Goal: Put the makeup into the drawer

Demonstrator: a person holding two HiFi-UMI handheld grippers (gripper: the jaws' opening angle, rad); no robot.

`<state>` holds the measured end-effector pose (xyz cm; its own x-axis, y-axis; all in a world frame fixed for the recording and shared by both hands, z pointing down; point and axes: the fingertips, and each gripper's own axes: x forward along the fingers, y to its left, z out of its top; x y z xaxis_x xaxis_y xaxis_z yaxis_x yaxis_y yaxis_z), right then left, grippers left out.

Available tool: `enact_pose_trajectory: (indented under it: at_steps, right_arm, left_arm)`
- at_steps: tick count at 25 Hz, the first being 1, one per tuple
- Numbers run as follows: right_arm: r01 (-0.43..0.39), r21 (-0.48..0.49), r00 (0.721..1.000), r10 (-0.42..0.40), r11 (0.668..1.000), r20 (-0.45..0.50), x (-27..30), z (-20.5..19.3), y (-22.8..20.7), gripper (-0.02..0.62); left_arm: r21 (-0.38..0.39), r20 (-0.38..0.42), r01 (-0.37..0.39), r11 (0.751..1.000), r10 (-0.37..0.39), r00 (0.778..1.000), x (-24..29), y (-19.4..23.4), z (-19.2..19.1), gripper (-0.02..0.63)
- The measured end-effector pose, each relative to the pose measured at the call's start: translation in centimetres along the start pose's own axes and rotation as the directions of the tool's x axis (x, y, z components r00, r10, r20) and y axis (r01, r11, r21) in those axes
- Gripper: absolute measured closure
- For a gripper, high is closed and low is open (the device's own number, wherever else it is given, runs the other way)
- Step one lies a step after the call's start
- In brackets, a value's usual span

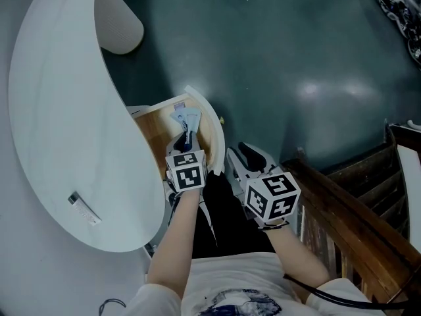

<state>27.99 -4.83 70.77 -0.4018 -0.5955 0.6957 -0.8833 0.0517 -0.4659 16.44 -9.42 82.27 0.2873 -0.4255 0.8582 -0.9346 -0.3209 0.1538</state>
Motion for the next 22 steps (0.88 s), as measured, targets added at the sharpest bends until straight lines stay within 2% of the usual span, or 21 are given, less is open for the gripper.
enact_pose_trajectory:
  at_steps: [7, 15, 22]
  right_arm:
    - [-0.009, 0.000, 1.000, 0.009, 1.000, -0.013, 0.3, -0.5, 0.5, 0.465]
    - [-0.025, -0.002, 1.000, 0.025, 1.000, -0.014, 0.3, -0.3, 0.9, 0.465]
    - [-0.045, -0.004, 0.999, 0.045, 0.999, -0.018, 0.5, -0.3, 1.5, 0.465]
  left_arm:
    - [0.006, -0.095, 0.018, 1.000, -0.018, 0.995, 0.7, -0.2, -0.5, 0.505]
    - [-0.027, -0.168, 0.043, 0.999, -0.047, 0.985, 1.0, -0.5, -1.3, 0.487]
    - [-0.048, -0.177, 0.058, 0.997, -0.065, 0.982, 1.1, -0.6, -1.3, 0.454]
